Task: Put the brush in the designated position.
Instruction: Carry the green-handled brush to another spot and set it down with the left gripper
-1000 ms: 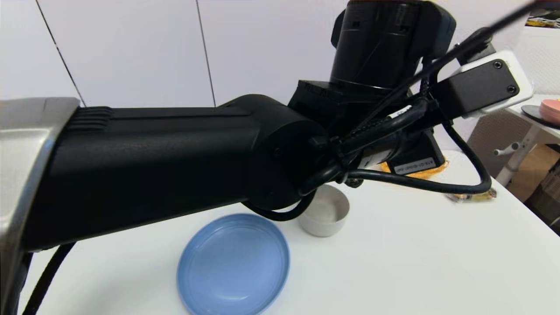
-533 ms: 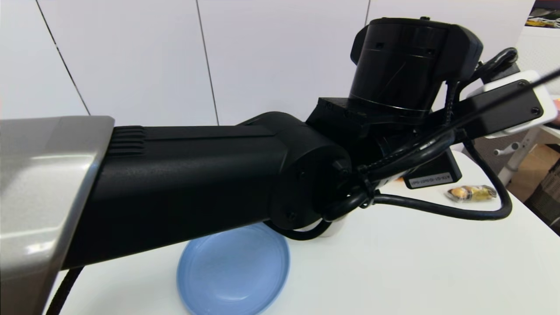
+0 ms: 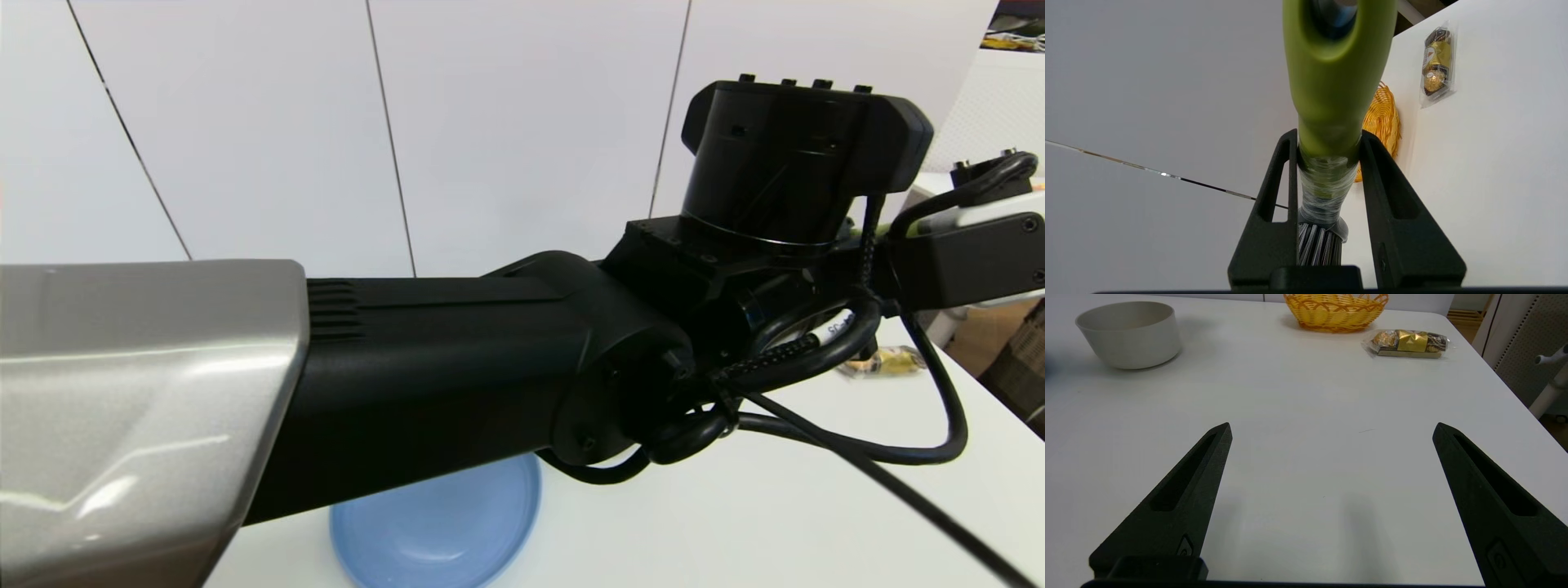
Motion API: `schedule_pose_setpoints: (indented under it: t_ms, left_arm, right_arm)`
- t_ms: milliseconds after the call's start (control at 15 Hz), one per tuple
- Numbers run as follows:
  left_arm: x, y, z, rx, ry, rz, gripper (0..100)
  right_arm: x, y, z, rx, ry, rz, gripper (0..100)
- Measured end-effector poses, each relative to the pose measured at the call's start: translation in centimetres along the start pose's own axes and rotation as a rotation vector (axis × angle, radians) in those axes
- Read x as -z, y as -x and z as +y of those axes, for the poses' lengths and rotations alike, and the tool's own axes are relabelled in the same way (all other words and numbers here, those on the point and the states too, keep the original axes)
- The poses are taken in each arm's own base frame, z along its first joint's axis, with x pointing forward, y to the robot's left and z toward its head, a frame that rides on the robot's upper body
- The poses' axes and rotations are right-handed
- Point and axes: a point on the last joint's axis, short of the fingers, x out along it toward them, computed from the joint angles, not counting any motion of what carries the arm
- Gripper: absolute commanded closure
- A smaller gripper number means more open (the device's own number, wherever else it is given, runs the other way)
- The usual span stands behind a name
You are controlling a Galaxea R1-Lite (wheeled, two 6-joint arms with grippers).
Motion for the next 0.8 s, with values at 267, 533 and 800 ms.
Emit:
schedule_pose_setpoints:
  t_ms: [267,533,800]
  left_arm:
    - [-0.5,-0.5,-1.8,0.02,-0.024,-0.02,100]
    - [-0.4,-1.3,-3.7,0.035,-0.012,-0.03,100]
    - [0.1,-1.9,-4.9,0.06,-0.004,-0.016,100]
  right_arm:
    - [0.0,0.0,0.0,0.0,0.001,0.0,0]
    - [0.0,0.0,0.0,0.0,0.0,0.0,0]
    - [0.0,0.0,0.0,0.0,0.0,0.0,0]
